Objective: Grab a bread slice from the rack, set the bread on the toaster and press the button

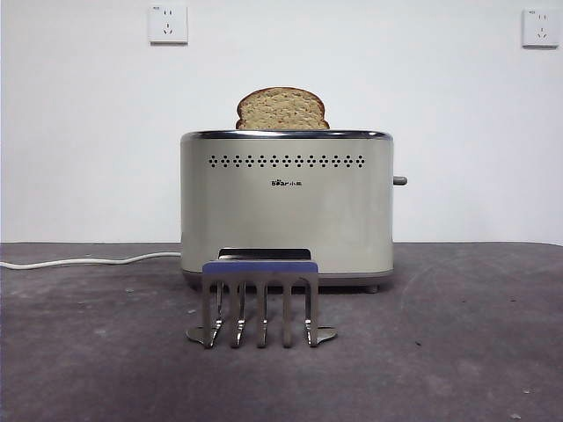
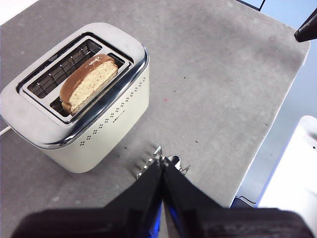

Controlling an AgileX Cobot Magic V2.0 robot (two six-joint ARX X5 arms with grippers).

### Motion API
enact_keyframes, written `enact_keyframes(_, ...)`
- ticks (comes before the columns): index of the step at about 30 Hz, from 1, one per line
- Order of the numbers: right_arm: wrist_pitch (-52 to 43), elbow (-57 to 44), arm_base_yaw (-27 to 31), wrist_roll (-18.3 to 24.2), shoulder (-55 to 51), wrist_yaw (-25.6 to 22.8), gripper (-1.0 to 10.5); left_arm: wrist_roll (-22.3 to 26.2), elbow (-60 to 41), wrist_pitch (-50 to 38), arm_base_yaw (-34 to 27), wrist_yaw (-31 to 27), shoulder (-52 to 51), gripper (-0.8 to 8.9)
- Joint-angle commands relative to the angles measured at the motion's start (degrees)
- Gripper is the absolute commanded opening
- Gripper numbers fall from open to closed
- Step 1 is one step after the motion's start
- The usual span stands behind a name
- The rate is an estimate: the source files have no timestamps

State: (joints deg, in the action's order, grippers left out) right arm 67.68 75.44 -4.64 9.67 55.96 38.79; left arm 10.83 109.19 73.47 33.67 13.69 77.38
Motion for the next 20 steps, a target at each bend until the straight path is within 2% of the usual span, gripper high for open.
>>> enact_keyframes(1,-0.15,-0.22,-0.02,0.37,0.00,-0.13,0.0,-0.33,-0.07,-0.13,0.13,0.00,0.07,-0.03)
enact_keyframes(6,-0.15,-0.22,0.02,0.37,0.00,-0.15,0.0,0.46,-0.07,-3.65,-1.60,-2.86,-0.98,-0.03)
enact_keyframes(11,-0.15,-0.22,0.02,0.37,0.00,-0.13,0.0,4.24,-0.09,-12.63,-7.02,-2.67,-5.60,-0.03)
enact_keyframes(17,-0.15,-0.22,0.02,0.37,0.00,-0.13,0.0,4.44,-1.51,-16.28,-15.02,-2.75,-13.27,-0.03)
enact_keyframes(20,-0.15,-0.22,0.02,0.37,0.00,-0.13,0.0,4.50,-5.57,-19.08,-19.47,-2.99,-18.56,-0.03)
